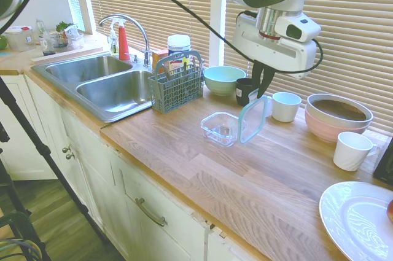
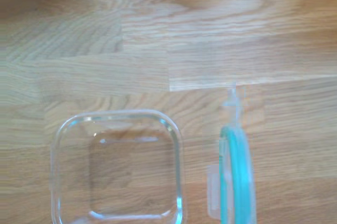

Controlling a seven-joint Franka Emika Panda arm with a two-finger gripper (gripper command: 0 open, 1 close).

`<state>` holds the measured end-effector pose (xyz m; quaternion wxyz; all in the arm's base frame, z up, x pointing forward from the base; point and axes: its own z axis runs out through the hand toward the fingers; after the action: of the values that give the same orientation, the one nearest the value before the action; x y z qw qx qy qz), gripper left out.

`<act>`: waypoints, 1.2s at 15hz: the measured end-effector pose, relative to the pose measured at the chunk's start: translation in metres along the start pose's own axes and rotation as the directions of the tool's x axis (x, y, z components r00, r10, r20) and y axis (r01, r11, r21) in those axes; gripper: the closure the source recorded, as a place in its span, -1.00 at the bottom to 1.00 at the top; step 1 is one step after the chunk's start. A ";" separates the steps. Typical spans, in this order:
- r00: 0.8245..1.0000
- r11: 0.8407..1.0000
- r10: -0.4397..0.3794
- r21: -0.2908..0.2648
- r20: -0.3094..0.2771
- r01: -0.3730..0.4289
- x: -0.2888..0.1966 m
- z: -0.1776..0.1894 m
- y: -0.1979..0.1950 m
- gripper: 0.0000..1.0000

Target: Cover the lid of the food container

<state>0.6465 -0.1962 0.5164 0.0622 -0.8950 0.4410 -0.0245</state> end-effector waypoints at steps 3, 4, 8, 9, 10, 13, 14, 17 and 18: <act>1.000 1.000 -0.017 -0.018 -0.013 0.017 -0.015 -0.003 -0.023 1.00; 1.000 0.999 -0.022 -0.025 -0.016 0.022 -0.020 -0.002 -0.029 1.00; 0.999 0.997 -0.042 -0.060 -0.031 0.040 -0.038 0.003 -0.051 1.00; 0.998 0.996 -0.051 -0.074 -0.034 0.048 -0.045 0.008 -0.058 1.00; 0.998 0.995 -0.059 -0.086 -0.039 0.055 -0.053 0.014 -0.066 1.00; 0.995 0.990 -0.080 -0.125 -0.058 0.072 -0.078 0.035 -0.089 1.00; 0.994 0.988 -0.088 -0.135 -0.066 0.078 -0.084 0.041 -0.094 1.00; 0.991 0.983 -0.102 -0.163 -0.087 0.087 -0.098 0.052 -0.105 1.00; 0.990 0.981 -0.108 -0.173 -0.093 0.091 -0.103 0.054 -0.109 1.00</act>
<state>0.6744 -0.0440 0.4784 -0.0375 -0.9155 0.3989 -0.0358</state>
